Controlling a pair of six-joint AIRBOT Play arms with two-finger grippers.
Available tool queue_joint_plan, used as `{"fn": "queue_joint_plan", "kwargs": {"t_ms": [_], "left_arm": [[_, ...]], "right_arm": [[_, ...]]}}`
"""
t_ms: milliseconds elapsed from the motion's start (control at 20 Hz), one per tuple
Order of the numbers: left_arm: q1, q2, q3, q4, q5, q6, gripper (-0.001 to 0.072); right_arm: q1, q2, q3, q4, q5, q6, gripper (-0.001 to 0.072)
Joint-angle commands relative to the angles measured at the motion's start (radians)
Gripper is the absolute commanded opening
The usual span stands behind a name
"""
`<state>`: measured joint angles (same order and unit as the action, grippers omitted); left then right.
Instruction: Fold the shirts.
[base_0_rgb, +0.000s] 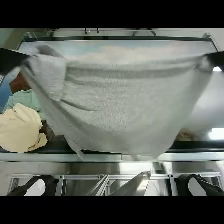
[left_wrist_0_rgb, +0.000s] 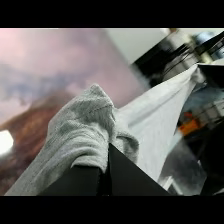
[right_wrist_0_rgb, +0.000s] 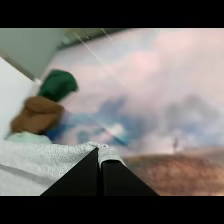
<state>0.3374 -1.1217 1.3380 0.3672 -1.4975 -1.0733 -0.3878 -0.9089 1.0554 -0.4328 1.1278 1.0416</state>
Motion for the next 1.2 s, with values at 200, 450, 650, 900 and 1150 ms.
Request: {"fn": "queue_joint_plan", "kwargs": {"t_ms": [200,450,650,900,1150], "left_arm": [[-0.292,-0.741,0.260,0.196,0.169,-0.006,0.0290],[-0.158,-0.965,0.610,0.088,-0.061,-0.137,0.0317],[-0.056,-0.863,0.539,0.299,-0.192,-0.177,0.0317],[0.048,-0.618,0.106,0.446,-0.080,-0.083,0.0318],[0.183,-0.473,-0.197,0.454,-0.060,-0.067,0.0318]], "right_arm": [[0.112,-0.487,-0.097,-0.081,-0.423,-0.136,0.0099],[-0.048,-0.530,0.013,-0.098,-0.251,-0.159,0.0322],[-0.193,-0.470,-0.049,-0.303,0.048,-0.049,0.0321],[-0.241,-0.308,-0.416,-0.494,0.077,0.135,0.0348],[-0.238,-0.264,-0.639,-0.495,0.079,0.187,0.0481]]}}
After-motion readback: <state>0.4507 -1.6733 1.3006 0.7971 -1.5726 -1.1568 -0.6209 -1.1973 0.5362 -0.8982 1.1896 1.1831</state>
